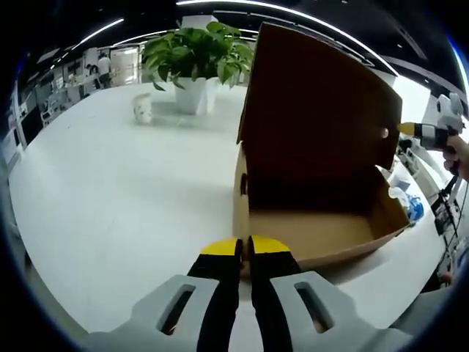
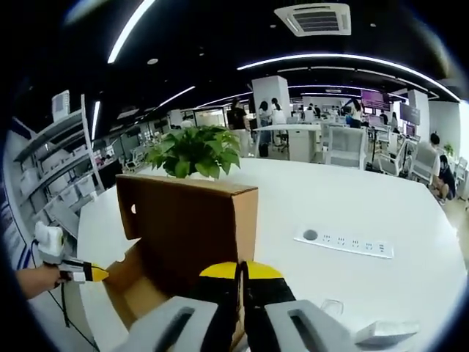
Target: Operate the shoe box by opening the lid, removing the specified soft item, and placing it in the target area until the item is outside and the box remains undamaged.
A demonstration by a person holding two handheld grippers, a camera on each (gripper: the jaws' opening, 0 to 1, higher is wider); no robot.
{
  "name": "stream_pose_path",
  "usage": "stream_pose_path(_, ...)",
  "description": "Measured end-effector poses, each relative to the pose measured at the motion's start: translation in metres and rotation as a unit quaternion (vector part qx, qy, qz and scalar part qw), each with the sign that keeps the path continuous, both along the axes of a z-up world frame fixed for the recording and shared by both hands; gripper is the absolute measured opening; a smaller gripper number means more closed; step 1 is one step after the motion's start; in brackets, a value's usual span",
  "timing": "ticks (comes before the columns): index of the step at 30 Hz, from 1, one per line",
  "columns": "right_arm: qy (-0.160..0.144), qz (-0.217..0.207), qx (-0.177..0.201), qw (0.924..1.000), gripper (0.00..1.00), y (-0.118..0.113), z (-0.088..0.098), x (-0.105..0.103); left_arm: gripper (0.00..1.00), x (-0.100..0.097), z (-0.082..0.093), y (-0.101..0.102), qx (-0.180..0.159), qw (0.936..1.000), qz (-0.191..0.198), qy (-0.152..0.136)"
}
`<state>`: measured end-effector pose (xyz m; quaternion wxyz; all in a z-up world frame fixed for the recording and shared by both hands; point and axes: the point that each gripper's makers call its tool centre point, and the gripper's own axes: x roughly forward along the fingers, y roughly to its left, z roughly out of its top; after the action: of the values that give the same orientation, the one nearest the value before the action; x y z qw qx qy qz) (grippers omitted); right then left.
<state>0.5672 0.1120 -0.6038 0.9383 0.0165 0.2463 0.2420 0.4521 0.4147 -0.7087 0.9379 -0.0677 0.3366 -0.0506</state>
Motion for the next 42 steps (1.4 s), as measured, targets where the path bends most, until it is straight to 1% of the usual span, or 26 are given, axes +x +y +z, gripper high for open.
stream_pose_path(11,-0.011,0.011,-0.005,0.9999,0.0,0.002,-0.003,-0.02,0.02,-0.001,-0.001,0.001,-0.003,1.0,-0.003,-0.006)
stream_pose_path(14,-0.016,0.014,-0.011,0.9997,0.0,0.002,-0.004,-0.024,0.02,-0.001,-0.001,0.001,-0.006,1.0,-0.004,-0.006)
stream_pose_path(24,-0.018,0.016,-0.009,0.9997,0.0,0.002,-0.008,-0.035,0.03,0.0,-0.001,0.001,-0.013,0.9998,-0.007,-0.01)
stream_pose_path(29,-0.015,0.014,-0.001,0.9998,0.0,0.002,-0.011,-0.041,0.03,-0.001,0.0,0.0,-0.017,0.9998,-0.008,-0.01)
stream_pose_path(31,-0.013,0.014,0.003,0.9998,0.0,0.0,-0.014,-0.04,0.03,-0.001,0.0,0.0,-0.019,0.9997,-0.008,-0.009)
stream_pose_path(42,-0.017,0.006,0.014,0.9997,0.0,0.0,-0.023,-0.05,0.03,0.0,0.0,0.0,-0.015,0.9997,-0.012,-0.012)
